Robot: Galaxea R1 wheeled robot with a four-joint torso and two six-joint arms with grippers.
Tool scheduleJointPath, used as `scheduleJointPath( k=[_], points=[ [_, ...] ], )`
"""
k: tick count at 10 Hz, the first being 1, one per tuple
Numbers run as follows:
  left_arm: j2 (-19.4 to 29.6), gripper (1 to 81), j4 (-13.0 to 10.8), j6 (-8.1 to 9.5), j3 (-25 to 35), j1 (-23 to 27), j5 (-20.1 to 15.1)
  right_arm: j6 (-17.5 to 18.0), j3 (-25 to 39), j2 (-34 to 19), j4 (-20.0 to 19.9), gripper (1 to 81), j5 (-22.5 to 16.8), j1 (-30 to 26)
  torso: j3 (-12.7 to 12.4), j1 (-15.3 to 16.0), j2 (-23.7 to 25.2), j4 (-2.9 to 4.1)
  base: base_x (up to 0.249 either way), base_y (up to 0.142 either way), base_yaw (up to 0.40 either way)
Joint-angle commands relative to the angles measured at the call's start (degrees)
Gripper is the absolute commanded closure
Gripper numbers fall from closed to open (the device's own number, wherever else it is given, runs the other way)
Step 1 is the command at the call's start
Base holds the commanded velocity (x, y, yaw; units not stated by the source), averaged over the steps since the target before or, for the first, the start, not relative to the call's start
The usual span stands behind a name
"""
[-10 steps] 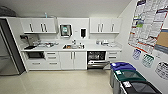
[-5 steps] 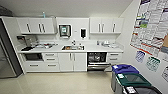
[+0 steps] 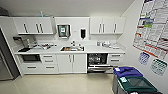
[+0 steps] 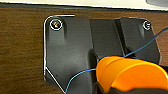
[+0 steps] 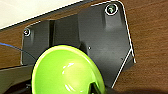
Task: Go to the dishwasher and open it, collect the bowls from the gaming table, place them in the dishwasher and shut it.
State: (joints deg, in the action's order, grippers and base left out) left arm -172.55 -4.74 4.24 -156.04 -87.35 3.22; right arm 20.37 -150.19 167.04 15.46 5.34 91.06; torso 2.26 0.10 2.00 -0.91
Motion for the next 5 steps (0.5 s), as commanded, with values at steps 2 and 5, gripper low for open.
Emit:
scheduleJointPath(
  k=[2, 5],
  points=[
    [0.18, 81.1, -0.53, -0.46, 0.12, 2.57, -2.69, -0.16, -0.09, -0.54, 0.54, 81.1, -2.88, -2.5, 0.0, 0.04, -0.02, 0.0, 0.145, 0.0, 0.0],
    [0.09, 81.1, -0.53, -0.55, 0.12, 2.57, -2.69, -0.16, -0.18, -0.63, 0.54, 81.1, -2.8, -2.42, 0.0, -0.02, 0.0, 0.0, 0.122, 0.0, 0.0]
  ],
)
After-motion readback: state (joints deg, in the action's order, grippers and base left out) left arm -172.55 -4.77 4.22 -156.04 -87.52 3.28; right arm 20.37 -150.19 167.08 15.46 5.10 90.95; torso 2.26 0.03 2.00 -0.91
